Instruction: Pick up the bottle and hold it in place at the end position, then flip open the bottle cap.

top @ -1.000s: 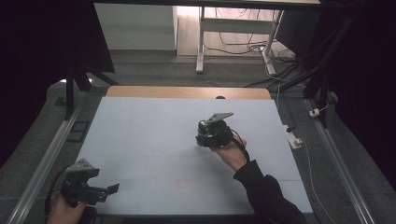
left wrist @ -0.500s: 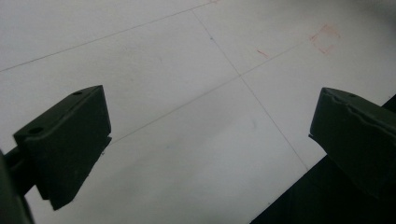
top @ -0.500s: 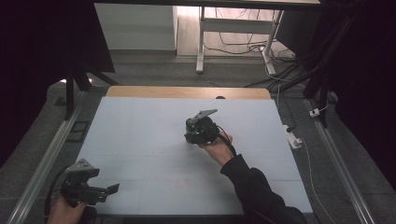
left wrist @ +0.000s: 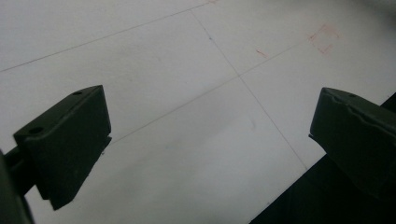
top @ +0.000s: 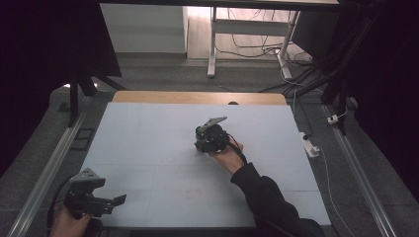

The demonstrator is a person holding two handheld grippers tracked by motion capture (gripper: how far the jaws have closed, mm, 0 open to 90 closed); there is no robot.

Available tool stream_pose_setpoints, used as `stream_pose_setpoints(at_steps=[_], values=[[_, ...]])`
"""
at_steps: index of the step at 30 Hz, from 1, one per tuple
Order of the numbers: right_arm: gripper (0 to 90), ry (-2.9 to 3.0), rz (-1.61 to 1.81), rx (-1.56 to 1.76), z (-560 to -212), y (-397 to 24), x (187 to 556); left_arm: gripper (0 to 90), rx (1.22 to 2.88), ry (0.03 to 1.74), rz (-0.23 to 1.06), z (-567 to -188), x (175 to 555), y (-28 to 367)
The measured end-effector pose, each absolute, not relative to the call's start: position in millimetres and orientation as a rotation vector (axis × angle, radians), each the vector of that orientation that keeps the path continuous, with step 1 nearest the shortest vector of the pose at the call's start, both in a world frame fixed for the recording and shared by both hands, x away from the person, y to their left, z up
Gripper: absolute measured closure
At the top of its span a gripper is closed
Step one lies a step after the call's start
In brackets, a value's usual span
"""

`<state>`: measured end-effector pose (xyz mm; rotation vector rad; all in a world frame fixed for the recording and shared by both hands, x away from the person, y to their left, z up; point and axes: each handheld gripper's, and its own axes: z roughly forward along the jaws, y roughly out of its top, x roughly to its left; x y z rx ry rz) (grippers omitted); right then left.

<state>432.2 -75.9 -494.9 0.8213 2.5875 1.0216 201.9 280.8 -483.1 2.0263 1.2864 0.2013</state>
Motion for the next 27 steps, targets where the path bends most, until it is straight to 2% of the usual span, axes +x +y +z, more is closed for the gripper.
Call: stream_pose_setpoints(at_steps=[19, 27], values=[[52.1, 2.582, 1.003, 0.771, -501.8, -76.0, 428.9, 0.0, 2.033, 1.283, 0.184, -482.8, 202.3, 280.3], [52.2, 2.582, 1.01, 0.767, -502.3, -76.6, 429.0, 0.0, 2.023, 1.231, 0.212, -477.6, 202.1, 278.4]])
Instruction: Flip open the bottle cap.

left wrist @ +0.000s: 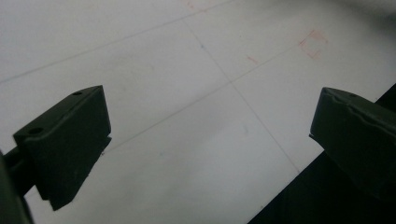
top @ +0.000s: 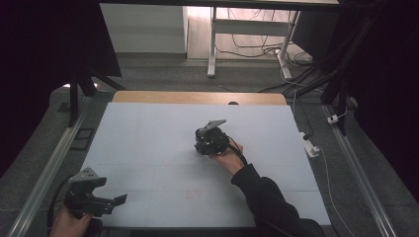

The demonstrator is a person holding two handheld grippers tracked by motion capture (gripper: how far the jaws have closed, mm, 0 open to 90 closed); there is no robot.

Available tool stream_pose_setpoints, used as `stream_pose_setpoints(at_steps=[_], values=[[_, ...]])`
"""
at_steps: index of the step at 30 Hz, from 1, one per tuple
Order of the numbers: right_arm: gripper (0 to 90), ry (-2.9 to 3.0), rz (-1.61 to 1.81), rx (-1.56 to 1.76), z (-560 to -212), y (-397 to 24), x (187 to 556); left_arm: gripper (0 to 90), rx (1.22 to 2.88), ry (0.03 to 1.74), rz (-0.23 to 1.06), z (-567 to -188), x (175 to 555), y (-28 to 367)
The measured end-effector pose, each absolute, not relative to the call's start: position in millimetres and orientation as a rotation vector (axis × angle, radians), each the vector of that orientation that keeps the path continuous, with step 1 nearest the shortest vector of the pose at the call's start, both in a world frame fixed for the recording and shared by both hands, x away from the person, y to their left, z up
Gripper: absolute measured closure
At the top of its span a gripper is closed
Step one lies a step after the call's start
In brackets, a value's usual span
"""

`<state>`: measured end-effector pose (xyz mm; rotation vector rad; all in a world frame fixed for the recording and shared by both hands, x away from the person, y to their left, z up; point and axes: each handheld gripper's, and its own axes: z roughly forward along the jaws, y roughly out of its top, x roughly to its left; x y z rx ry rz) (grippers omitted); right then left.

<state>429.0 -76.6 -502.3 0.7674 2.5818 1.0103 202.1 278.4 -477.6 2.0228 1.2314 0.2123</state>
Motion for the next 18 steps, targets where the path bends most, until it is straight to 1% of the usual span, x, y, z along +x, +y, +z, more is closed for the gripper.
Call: stream_pose_setpoints(at_steps=[5, 14, 18], values=[[52.2, 2.583, 1.012, 0.766, -502.5, -76.7, 429.2, 0.0, 2.04, 1.179, 0.186, -478.8, 207.1, 275.2], [52.2, 2.586, 1.012, 0.76, -502.4, -76.9, 429.5, 0.0, 2.018, 1.119, 0.215, -475.9, 214.0, 270.0], [52.2, 2.588, 1.01, 0.759, -502.3, -76.9, 429.6, 0.0, 2.0, 1.109, 0.183, -475.0, 220.2, 267.1]])
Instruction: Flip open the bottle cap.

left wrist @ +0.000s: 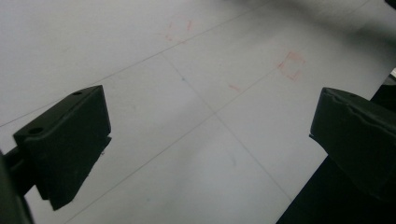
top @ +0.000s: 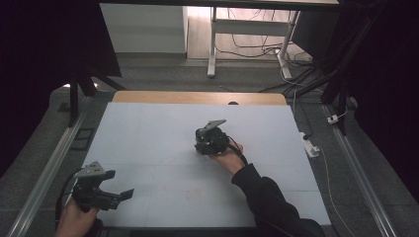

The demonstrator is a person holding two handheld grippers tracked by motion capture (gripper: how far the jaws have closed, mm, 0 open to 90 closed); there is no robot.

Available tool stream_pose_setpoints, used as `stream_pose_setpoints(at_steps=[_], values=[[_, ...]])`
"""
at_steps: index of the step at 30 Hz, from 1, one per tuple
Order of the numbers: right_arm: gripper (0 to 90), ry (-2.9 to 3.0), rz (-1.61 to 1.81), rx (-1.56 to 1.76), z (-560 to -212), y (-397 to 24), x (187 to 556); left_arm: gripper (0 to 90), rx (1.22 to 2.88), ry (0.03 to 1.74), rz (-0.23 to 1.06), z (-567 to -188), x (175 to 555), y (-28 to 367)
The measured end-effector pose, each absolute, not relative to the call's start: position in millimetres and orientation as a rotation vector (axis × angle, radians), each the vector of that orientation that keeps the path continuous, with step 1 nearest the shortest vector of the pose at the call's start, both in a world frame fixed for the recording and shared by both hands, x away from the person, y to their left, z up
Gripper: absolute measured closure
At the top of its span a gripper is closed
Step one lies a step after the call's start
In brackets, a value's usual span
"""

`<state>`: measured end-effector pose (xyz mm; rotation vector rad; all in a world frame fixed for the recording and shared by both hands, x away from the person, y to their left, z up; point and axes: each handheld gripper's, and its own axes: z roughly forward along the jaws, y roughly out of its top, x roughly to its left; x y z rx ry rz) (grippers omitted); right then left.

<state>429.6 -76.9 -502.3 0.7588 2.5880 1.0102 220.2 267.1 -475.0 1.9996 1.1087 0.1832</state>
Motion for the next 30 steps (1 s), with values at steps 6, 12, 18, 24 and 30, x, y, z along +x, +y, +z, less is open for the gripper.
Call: stream_pose_setpoints(at_steps=[6, 12, 18, 24, 30], values=[[52.1, 2.589, 1.01, 0.757, -502.2, -76.8, 429.7, 0.0, 2.004, 1.071, 0.195, -471.1, 232.4, 258.1], [52.2, 2.592, 1.004, 0.756, -502.0, -76.7, 429.7, 0.0, 2.016, 1.006, 0.205, -470.5, 250.5, 246.0], [52.2, 2.592, 1.001, 0.753, -501.9, -76.6, 429.7, 0.0, 2.044, 0.963, 0.225, -468.4, 265.8, 232.9], [52.1, 2.593, 1.001, 0.752, -501.9, -76.3, 429.6, 0.0, 2.04, 0.929, 0.24, -466.2, 279.2, 220.4], [52.2, 2.594, 1.001, 0.754, -501.8, -76.0, 429.5, 0.0, 2.011, 0.907, 0.21, -466.0, 292.7, 213.2]])
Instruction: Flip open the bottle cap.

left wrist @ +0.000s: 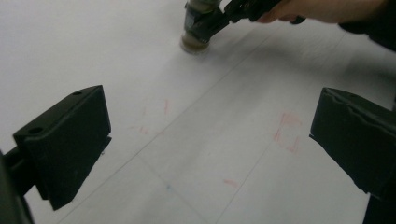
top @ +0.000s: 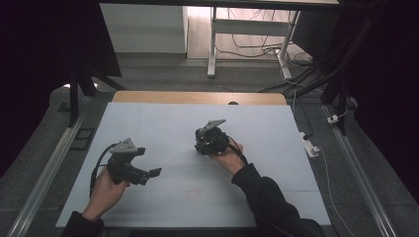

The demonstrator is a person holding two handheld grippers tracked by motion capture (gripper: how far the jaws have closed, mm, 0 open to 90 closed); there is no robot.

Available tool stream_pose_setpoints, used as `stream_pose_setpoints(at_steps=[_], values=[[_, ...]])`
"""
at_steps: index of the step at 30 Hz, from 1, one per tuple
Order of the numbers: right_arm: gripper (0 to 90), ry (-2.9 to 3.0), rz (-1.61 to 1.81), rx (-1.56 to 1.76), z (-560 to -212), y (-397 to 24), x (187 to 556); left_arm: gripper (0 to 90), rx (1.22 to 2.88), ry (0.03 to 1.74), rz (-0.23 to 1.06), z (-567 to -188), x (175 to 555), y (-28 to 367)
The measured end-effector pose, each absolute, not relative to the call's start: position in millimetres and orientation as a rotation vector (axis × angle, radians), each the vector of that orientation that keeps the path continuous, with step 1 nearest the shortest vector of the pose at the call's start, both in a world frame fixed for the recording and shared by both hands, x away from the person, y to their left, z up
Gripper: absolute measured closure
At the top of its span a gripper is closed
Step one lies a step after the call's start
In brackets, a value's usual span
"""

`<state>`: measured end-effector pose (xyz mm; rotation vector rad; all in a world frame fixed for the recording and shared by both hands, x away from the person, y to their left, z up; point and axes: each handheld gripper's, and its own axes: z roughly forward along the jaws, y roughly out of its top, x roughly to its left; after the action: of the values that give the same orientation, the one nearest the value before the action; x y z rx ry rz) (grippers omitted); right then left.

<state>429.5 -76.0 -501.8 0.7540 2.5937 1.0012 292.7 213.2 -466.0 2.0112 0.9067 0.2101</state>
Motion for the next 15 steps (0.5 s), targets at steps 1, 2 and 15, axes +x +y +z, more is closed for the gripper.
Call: stream_pose_setpoints(at_steps=[1, 2, 15], values=[[52.2, 2.594, 1.001, 0.754, -501.9, -76.1, 429.6, 0.0, 2.002, 0.892, 0.193, -465.8, 298.3, 210.0], [52.2, 2.594, 1.001, 0.754, -501.9, -76.1, 429.6, 0.0, 2.006, 0.887, 0.186, -465.7, 300.9, 207.7], [52.1, 2.594, 0.999, 0.748, -501.9, -76.6, 429.9, 0.0, 2.069, 0.882, 0.199, -465.5, 331.4, 180.9]])
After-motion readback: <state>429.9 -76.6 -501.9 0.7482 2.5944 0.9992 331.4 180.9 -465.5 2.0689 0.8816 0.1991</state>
